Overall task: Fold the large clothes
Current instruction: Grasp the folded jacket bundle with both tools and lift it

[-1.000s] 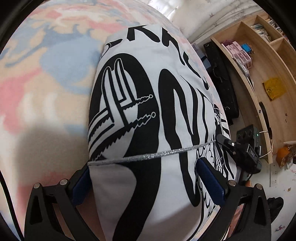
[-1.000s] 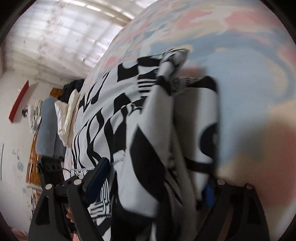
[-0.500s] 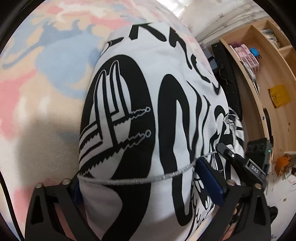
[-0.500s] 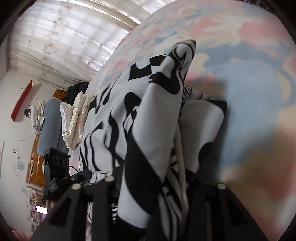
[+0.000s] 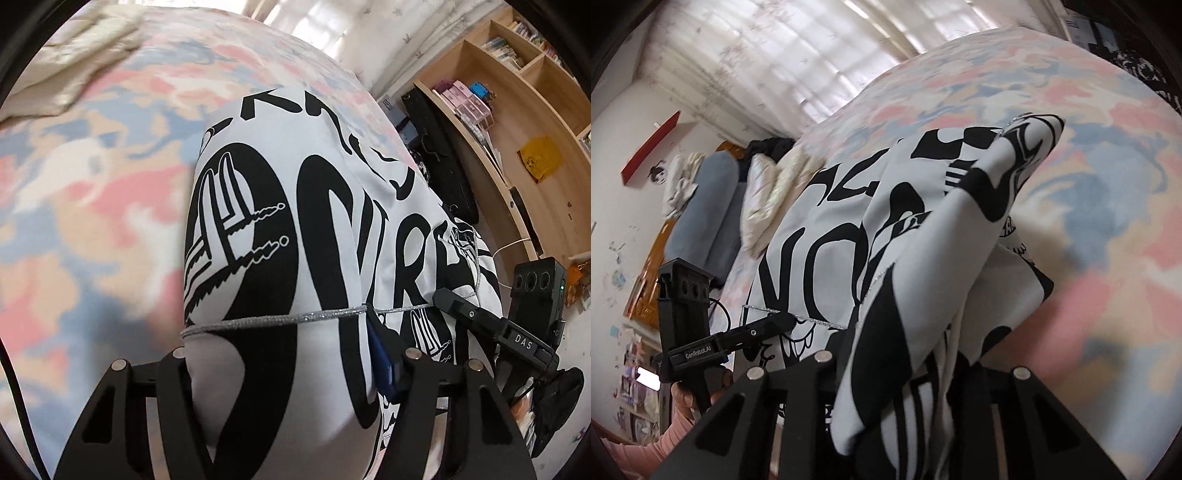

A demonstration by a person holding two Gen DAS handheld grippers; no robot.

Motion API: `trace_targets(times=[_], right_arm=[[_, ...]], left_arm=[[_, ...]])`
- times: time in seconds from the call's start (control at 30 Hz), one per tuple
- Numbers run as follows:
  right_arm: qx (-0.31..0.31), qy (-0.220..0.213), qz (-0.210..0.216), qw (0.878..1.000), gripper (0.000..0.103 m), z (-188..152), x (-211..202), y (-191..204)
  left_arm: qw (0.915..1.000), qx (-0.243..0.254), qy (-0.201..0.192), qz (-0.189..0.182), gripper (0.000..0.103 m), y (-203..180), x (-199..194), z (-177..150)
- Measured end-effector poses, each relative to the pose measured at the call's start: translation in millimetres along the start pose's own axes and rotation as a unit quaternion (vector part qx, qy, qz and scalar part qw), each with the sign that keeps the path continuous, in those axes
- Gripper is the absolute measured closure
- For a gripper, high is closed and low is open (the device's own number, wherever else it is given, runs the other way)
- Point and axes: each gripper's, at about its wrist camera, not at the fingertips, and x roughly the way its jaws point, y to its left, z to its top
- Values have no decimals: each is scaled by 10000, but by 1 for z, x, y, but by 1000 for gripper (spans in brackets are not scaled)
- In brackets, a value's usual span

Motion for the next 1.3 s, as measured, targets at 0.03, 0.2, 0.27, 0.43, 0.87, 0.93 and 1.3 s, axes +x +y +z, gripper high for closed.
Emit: trace_targets(times=[0.03,0.2,0.27,0.43,0.87,0.93,1.3], right_arm=[[-47,33,44,10000,78,-5,1,11],[-446,108,291,9985,78,-11,15,82],[-624,88,449,9970,78,-7,22,117],[-939,63,845,9920,78,14,45,192],[-1220,-275,1385,9824,78,160,156,335],[-1193,-387,1457,9814,78,188,175,346],[-1026,-618,1391,9830,78,303,313,356]], left_arm=[[10000,-18,-33,45,39,9,-16,-4],[9988,-42,-401,262,40,41,-103,-11],[9977,-98,-589,324,40,58,-139,-6],[9939,-167,-952,535,40,101,-220,22],[9861,-16,-1537,638,40,206,-323,211],[9844,26,-1625,672,40,223,-327,247],[9847,39,-1523,849,39,338,-280,422]])
